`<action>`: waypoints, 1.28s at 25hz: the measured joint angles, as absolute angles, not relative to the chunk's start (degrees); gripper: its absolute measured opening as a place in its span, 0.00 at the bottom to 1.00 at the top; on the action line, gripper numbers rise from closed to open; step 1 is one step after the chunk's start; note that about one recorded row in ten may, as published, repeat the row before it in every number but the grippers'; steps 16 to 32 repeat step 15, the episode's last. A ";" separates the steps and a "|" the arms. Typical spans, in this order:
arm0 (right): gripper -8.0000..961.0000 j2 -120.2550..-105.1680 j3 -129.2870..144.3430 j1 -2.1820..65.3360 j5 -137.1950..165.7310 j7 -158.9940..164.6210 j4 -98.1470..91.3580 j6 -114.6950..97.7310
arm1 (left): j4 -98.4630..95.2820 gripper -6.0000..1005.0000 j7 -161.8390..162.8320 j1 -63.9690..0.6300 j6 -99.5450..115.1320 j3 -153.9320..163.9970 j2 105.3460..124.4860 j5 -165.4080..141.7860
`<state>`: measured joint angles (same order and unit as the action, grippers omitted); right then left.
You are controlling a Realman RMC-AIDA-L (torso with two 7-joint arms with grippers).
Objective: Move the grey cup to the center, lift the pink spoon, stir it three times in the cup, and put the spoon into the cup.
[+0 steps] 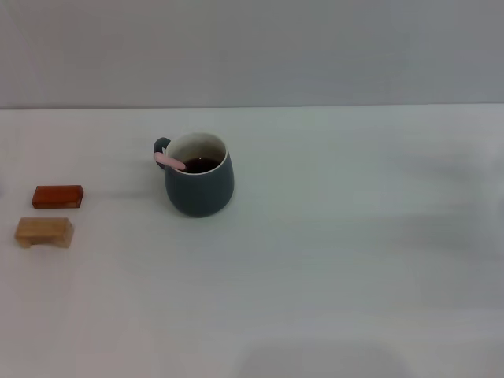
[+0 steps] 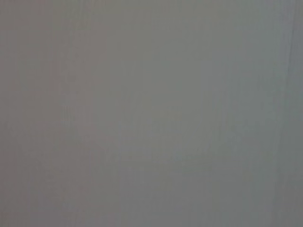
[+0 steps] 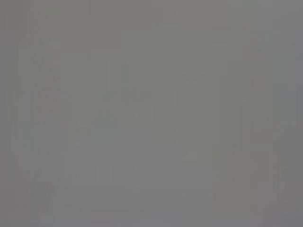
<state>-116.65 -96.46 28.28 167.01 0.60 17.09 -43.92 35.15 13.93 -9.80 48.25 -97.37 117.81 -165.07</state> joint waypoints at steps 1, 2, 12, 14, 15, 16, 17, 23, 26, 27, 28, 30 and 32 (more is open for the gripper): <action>0.06 -116.73 -97.46 27.96 166.93 -0.68 17.31 -43.99 | 34.73 0.51 13.84 -9.89 48.32 -97.60 117.80 -165.04; 0.06 -117.11 -99.80 27.48 166.94 -3.09 17.56 -44.33 | 34.03 0.51 13.76 -10.06 48.33 -98.28 117.70 -165.04; 0.06 -118.84 -101.99 22.97 166.63 -3.96 18.25 -51.35 | 32.37 0.54 14.55 -10.14 50.14 -100.03 117.52 -165.18; 0.06 -118.99 -102.27 22.39 166.14 -3.64 18.69 -51.53 | 32.50 0.54 14.55 -10.07 50.37 -99.99 117.64 -165.26; 0.06 -119.10 -102.42 21.70 165.48 -3.10 19.22 -51.75 | 32.61 0.54 14.49 -10.03 50.40 -99.98 117.69 -165.25; 0.06 -119.10 -102.42 21.70 165.48 -3.10 19.22 -51.75 | 32.61 0.54 14.49 -10.03 50.40 -99.98 117.69 -165.25; 0.06 -119.10 -102.42 21.70 165.48 -3.10 19.22 -51.75 | 32.61 0.54 14.49 -10.03 50.40 -99.98 117.69 -165.25; 0.06 -119.10 -102.42 21.70 165.48 -3.10 19.22 -51.75 | 32.61 0.54 14.49 -10.03 50.40 -99.98 117.69 -165.25; 0.06 -119.10 -102.42 21.70 165.48 -3.10 19.22 -51.75 | 32.61 0.54 14.49 -10.03 50.40 -99.98 117.69 -165.25; 0.06 -119.10 -102.42 21.70 165.48 -3.10 19.22 -51.75 | 32.61 0.54 14.49 -10.03 50.40 -99.98 117.69 -165.25; 0.06 -119.10 -102.42 21.70 165.48 -3.10 19.22 -51.75 | 32.61 0.54 14.49 -10.03 50.40 -99.98 117.69 -165.25; 0.06 -119.10 -102.42 21.70 165.48 -3.10 19.22 -51.75 | 32.61 0.54 14.49 -10.03 50.40 -99.98 117.69 -165.25; 0.06 -119.10 -102.42 21.70 165.48 -3.10 19.22 -51.75 | 32.61 0.54 14.49 -10.03 50.40 -99.98 117.69 -165.25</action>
